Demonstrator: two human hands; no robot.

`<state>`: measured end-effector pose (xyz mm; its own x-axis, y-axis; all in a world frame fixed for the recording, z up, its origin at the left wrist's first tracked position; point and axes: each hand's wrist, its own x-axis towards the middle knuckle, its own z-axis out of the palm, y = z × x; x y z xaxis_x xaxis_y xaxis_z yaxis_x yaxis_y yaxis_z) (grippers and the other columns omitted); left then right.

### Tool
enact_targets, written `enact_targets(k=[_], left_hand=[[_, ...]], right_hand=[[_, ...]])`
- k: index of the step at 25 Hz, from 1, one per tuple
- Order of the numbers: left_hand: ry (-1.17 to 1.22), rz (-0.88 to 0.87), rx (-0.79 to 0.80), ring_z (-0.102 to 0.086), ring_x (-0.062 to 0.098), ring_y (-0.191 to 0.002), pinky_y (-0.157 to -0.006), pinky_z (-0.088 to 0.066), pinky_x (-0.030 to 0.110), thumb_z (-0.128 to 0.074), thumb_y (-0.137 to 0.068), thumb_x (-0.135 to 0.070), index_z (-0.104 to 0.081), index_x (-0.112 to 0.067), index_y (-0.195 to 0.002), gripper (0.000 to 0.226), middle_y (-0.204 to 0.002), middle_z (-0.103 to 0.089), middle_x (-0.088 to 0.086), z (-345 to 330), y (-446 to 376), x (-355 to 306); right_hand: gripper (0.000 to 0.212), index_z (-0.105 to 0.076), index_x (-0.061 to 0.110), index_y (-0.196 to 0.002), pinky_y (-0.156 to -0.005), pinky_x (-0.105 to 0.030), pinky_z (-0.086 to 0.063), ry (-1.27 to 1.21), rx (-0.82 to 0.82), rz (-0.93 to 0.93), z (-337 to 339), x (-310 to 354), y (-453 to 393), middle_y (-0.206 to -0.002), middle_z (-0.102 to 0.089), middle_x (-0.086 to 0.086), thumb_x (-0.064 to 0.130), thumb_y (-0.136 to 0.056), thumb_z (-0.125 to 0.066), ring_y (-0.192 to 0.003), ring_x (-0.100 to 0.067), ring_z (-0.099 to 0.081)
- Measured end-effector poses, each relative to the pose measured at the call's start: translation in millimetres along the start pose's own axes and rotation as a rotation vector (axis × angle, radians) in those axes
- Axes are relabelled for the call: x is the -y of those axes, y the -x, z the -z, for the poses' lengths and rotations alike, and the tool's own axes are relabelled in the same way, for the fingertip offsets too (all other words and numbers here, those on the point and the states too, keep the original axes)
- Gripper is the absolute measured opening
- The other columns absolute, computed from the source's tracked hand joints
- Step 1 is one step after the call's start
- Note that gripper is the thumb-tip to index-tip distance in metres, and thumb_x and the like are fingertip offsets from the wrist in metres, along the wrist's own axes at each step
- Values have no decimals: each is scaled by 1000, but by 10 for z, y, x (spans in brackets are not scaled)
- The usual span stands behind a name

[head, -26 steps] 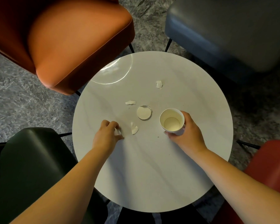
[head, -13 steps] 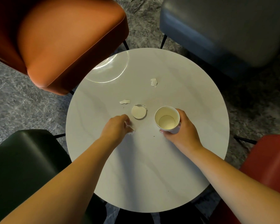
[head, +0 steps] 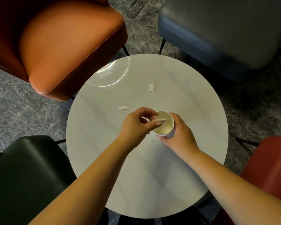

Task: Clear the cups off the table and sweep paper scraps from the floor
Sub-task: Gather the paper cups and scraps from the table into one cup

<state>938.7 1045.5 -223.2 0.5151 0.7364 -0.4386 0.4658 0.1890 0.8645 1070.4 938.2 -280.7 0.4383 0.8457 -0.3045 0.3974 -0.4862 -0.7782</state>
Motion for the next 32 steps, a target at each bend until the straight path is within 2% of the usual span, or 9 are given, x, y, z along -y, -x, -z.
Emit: enact_targets(k=[3,5,9,13,16,19,24,29,32], left_hand=[[143,78,-140,-61,10,-66,-58,-50,20,-74,-82,-14,-67,-29,-102,26,-94,-67,-2,160,-115,140],[-205,141,-278,-61,12,-77,-66,-45,18,-73,-84,-21,-63,-31,-111,30,-107,-62,-5,263,-256,301],[-800,109,-114,-56,26,-99,-76,-43,30,-76,-81,-27,-51,-31,-130,55,-130,-38,0,188,-450,458],[-767,161,-144,-53,27,-89,-71,-44,32,-70,-84,-21,-55,-20,-112,31,-122,-45,3,154,-517,484],[-564,144,-269,-59,22,-80,-66,-46,27,-57,-93,-14,-58,-19,-91,5,-95,-62,3,192,-463,413],[-496,86,-399,-58,13,-76,-62,-44,22,-59,-93,-15,-60,-24,-90,9,-92,-63,-4,196,-363,336],[-653,81,-223,-59,22,-98,-82,-50,33,-65,-90,-32,-59,-24,-120,32,-125,-52,-1,-11,-343,431],[-686,0,-164,-50,22,-106,-74,-39,30,-73,-80,-42,-49,-27,-132,60,-129,-41,1,-305,-828,241],[-806,9,-79,-48,25,-97,-69,-39,32,-76,-78,-36,-55,-20,-118,48,-119,-40,4,-373,-950,223]], right_hand=[[72,-49,24,-126,-84,-25,-50,-25,-28,-12,42,-12,11,-124,-58,7,32,-65,-86,-109,-14,-57],[72,-49,23,-127,-84,-26,-50,-35,-32,-23,82,-41,9,-123,-58,7,30,-65,-87,-108,-14,-57],[73,-48,24,-127,-83,-25,-50,-52,-39,-38,106,-64,4,-123,-57,8,28,-65,-87,-108,-14,-57],[74,-48,26,-127,-82,-26,-51,-52,-40,-41,118,-93,-10,-123,-57,8,29,-64,-87,-107,-14,-57],[73,-48,26,-126,-82,-28,-52,-62,-41,-44,130,-88,-27,-122,-57,10,29,-65,-87,-106,-13,-57],[73,-48,25,-126,-83,-29,-52,-74,-53,-46,136,-71,-45,-122,-56,10,29,-65,-87,-106,-12,-56],[72,-48,24,-125,-81,-26,-52,-53,-57,-39,151,-77,-55,-114,-53,13,29,-65,-87,-104,-12,-56],[73,-48,25,-126,-84,-30,-54,-58,-96,-50,213,-154,-37,-121,-57,8,30,-64,-87,-107,-15,-57],[73,-49,23,-126,-86,-36,-54,-81,-111,-55,233,-172,-40,-123,-58,6,29,-64,-87,-109,-17,-58]])
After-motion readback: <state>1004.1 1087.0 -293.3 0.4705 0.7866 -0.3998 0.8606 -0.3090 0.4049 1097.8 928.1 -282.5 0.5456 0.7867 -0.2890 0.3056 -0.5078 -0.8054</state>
